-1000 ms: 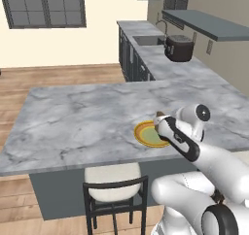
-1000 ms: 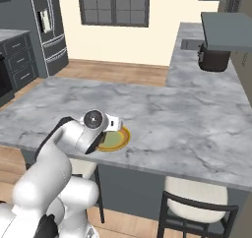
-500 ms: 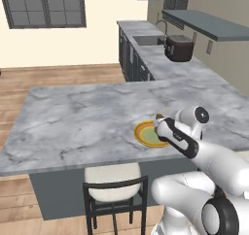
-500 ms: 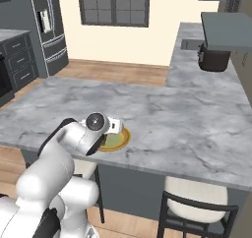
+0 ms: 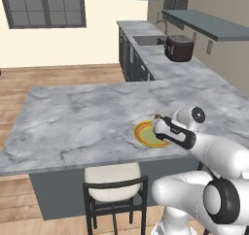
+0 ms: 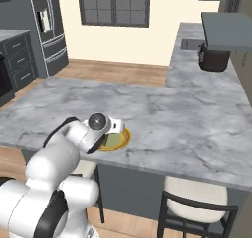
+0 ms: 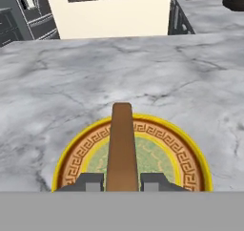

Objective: Start the toaster. Once the lever pops up, take the bread to the plate on the dining counter.

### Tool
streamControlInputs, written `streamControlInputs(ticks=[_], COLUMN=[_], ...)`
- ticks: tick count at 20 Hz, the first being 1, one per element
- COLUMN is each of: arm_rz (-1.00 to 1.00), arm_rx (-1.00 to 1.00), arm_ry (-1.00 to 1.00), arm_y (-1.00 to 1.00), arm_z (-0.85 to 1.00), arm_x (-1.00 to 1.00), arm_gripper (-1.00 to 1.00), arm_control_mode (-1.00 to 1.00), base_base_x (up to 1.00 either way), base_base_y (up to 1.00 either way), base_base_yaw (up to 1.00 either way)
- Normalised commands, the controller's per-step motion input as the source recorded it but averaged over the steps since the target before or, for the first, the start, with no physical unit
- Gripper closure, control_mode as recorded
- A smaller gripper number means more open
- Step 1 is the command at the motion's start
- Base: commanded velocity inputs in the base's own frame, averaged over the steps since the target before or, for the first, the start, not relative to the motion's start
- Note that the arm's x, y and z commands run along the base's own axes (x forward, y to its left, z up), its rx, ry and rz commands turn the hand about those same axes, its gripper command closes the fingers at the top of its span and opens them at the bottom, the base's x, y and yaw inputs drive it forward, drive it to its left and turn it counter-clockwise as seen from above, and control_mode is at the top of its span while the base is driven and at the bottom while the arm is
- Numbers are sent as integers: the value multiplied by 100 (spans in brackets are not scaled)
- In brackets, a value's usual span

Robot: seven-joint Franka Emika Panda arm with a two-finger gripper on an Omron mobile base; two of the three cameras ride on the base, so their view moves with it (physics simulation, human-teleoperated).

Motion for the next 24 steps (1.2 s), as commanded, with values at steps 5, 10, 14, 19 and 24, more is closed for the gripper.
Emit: streamControlInputs(ticks=[5, 10, 14, 19, 24], arm_rz=[0, 0, 0, 0, 0], arm_rx=[0, 0, 0, 0, 0], arm_ry=[0, 0, -4, -1, 0], arm_y=[0, 0, 0, 0, 0], arm_z=[0, -14, -24, -18, -11], arm_x=[34, 9, 2, 0, 0], arm_gripper=[100, 100, 100, 100, 100], arm_control_mode=[-100, -100, -100, -100, -100], base_base_x=[0, 0, 0, 0, 0], base_base_y=[0, 0, 0, 0, 0], base_base_yaw=[0, 0, 0, 0, 0])
